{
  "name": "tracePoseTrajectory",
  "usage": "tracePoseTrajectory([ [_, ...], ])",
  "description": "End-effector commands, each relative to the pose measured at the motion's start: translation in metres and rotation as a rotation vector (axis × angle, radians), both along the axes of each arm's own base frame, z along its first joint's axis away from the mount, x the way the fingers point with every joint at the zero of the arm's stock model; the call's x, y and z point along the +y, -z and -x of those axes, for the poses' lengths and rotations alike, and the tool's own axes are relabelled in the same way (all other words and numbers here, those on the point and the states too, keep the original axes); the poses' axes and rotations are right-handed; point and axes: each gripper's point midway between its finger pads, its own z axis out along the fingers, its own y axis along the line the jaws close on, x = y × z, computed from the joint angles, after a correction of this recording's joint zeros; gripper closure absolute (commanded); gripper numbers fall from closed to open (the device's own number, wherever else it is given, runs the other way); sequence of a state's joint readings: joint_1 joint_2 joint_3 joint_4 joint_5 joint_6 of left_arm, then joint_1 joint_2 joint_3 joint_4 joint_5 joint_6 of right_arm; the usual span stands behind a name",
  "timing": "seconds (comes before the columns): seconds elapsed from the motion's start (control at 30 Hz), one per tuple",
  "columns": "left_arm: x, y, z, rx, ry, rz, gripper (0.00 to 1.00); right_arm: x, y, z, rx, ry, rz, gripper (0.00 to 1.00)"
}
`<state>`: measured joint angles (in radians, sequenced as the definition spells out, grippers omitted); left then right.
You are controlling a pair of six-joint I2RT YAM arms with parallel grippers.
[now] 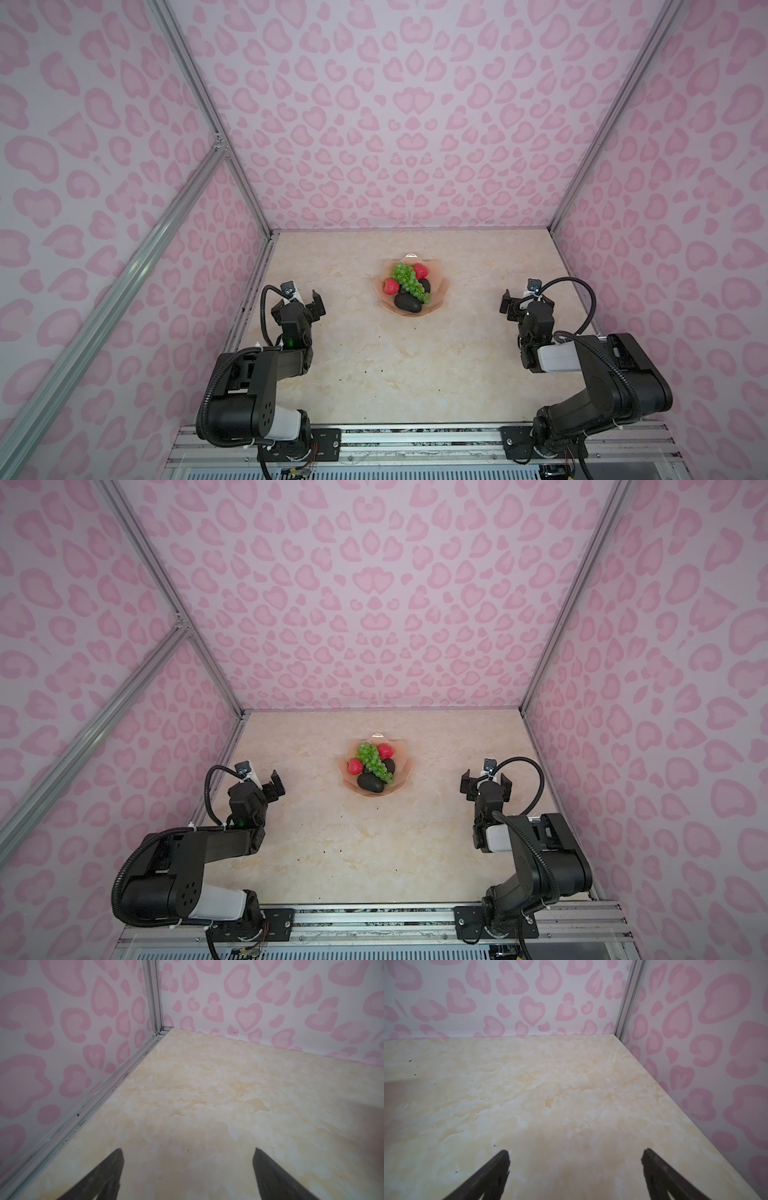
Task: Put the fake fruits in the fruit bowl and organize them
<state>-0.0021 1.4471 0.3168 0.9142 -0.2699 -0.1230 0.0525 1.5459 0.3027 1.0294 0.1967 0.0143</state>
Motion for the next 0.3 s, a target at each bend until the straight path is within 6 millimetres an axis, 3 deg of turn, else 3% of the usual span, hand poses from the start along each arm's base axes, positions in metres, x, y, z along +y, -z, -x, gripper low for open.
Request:
tracePoseTrajectory([
  [0.0,0.0,-0.013,-0.005,-0.048,0.002,-0.018,0.02,0.003,-0.006,-0.003,-0.007,-0.016,0.001,0.0],
  [0.2,-0.001,-0.012,-0.009,-0.035,0.003,-0.02,0.02,0.001,-0.005,-0.003,0.001,0.0,0.0,0.0],
  [0.27,-0.002,-0.013,-0.006,-0.047,0.011,-0.02,0.02,-0.02,-0.006,0.002,-0.011,0.131,-0.008,0.0],
])
